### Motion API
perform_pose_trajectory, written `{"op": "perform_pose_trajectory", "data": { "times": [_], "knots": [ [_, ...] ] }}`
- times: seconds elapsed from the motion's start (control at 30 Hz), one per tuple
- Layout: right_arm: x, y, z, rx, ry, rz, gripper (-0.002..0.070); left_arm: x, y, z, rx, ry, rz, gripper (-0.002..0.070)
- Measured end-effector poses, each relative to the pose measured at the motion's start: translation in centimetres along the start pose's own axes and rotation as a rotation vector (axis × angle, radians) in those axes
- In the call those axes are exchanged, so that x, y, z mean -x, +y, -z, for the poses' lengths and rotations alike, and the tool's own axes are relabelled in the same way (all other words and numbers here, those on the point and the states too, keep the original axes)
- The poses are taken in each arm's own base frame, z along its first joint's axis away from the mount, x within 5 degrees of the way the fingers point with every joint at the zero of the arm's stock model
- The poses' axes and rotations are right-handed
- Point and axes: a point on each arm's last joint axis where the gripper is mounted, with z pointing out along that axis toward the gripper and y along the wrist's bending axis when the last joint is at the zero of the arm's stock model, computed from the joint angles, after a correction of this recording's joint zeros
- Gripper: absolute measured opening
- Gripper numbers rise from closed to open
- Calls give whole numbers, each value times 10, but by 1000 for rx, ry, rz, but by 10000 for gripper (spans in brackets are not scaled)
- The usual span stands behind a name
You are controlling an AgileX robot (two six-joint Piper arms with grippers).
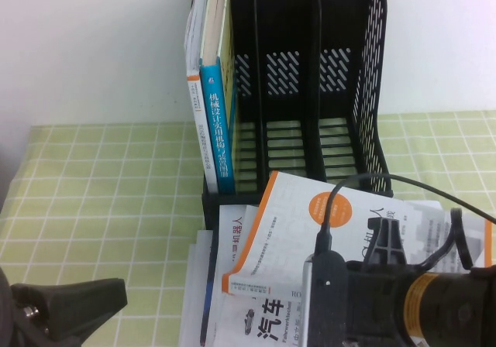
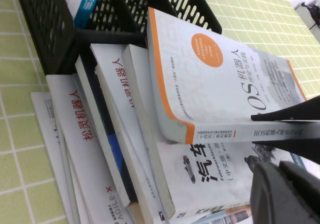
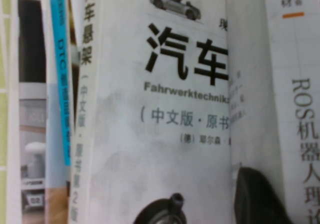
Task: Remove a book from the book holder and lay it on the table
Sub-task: Place the picked book on the book
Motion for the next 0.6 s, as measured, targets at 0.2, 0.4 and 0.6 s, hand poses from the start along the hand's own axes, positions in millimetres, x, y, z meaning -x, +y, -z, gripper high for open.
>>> {"op": "perform_pose_trajectory", "data": {
  "times": [0.2, 0.4, 0.6],
  "knots": [
    [3, 4, 4, 77, 52, -116, 327, 0, 0, 0, 1, 4, -10, -3],
    [22, 8, 27, 336, 139, -156, 550, 0, 0, 0, 6, 0, -24, -3],
    [81, -12, 98, 667, -74, -87, 569, 0, 1, 0, 9, 2, -38, -3]
  ]
}}
